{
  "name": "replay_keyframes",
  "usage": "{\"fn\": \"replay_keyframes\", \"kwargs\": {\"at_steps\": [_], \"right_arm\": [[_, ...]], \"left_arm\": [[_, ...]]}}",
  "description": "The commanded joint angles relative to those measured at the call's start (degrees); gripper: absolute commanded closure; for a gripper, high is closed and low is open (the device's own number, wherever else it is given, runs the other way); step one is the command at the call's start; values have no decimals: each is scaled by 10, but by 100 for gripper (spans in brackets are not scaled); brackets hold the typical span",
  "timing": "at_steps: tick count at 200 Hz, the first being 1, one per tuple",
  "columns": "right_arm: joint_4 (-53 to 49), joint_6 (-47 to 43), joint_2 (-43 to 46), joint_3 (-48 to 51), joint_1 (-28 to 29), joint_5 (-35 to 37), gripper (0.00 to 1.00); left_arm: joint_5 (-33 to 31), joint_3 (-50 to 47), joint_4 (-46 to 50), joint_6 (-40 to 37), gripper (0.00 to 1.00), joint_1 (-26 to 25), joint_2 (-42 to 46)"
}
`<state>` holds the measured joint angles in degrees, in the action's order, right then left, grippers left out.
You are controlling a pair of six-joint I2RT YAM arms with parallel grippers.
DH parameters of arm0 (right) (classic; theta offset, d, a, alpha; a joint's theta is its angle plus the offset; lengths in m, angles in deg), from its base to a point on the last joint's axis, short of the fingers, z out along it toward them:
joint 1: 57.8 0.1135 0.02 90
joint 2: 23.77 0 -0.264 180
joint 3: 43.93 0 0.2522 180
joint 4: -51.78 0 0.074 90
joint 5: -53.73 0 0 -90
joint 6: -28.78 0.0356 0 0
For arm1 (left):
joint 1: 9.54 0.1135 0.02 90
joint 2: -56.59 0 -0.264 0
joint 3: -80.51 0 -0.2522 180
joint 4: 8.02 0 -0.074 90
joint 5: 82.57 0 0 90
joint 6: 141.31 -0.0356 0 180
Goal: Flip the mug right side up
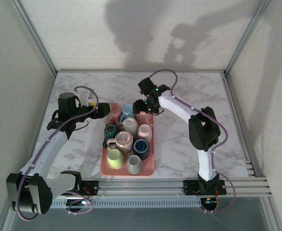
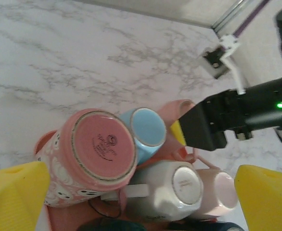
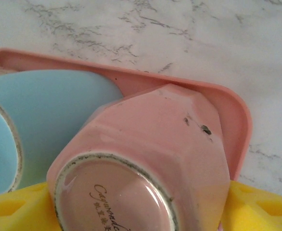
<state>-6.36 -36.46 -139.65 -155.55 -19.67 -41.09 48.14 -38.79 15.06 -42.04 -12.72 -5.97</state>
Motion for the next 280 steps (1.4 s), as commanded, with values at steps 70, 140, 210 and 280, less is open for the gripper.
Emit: {"fn": "replay_keyframes", "kwargs": {"at_steps": [70,140,210,280], "right_arm": [[-19,-131,68,-14,-1,-22,1],[37,-135,186,171,-10,-16,37],[114,-92,141,190,-7,-2,54],[145,-97,117,213,-3,18,61]], "left_arm": [[26,-4,9,18,2,-1,12],[-5,-5,15,6,5,-2,-1],[-11,-10,0,14,5,-2,-6],[-17,-6,3,9,5,-2,-10]]}}
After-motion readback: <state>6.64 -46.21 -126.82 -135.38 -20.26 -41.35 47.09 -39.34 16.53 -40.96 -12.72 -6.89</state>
